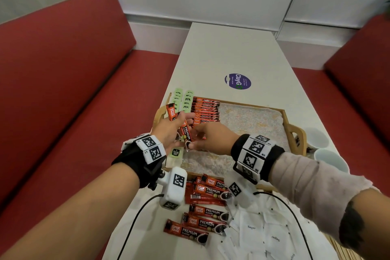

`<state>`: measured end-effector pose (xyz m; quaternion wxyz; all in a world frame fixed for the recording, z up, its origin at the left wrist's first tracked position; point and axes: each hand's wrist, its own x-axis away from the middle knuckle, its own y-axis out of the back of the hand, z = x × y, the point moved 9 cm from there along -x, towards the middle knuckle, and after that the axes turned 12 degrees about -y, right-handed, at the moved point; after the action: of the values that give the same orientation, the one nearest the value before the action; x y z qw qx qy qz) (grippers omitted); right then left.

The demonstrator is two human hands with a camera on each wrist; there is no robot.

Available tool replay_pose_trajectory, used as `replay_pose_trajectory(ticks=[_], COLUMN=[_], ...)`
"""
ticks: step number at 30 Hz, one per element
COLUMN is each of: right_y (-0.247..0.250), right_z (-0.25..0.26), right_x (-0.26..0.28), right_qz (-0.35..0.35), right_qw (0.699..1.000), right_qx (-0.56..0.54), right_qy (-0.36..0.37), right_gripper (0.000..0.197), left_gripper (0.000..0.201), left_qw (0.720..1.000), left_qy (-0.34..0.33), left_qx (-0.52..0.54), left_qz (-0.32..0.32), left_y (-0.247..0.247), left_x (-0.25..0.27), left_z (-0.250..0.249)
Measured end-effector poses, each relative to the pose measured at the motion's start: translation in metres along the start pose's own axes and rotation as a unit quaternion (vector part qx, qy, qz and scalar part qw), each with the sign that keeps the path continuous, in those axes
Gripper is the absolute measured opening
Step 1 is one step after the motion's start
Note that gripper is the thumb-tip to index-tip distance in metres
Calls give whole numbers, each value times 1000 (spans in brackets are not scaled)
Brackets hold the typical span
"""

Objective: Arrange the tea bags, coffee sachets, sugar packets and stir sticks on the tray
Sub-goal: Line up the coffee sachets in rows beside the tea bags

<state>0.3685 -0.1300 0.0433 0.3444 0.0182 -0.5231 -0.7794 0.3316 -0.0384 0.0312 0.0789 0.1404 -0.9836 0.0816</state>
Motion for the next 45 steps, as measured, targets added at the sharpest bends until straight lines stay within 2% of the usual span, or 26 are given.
replay_pose_trajectory(ticks=[7, 11, 16, 19, 25, 35, 45], right_y=[5, 8, 9, 5, -2, -2, -5], right_z=[-2, -14, -30, -35, -38, -43, -41], right_x=[4, 3, 1, 4, 2, -3, -8], right_qz=[2, -10, -25, -9, 2, -10, -31], right_qw=[995, 994, 997, 995, 987, 979, 977], right_qx=[-102, -100, 0, 54, 121, 170, 187], right_qy=[-19, -43, -77, -87, -106, -114, -101], right_gripper=[32, 28, 30, 14, 8, 17, 17], left_gripper=[31, 22, 39, 33, 27, 21, 17], left_qw=[1000, 999, 998, 996, 996, 995, 996], left_qy=[-15, -23, -29, -33, -39, -45, -36], left_qx=[4, -17, -35, -47, -55, -58, -56], left_qz=[21, -19, -51, -61, -64, -68, -61], left_y=[-5, 7, 23, 26, 26, 27, 23], left_x=[5, 6, 5, 5, 5, 3, 1], left_z=[-6, -4, -2, -3, -1, 0, 4])
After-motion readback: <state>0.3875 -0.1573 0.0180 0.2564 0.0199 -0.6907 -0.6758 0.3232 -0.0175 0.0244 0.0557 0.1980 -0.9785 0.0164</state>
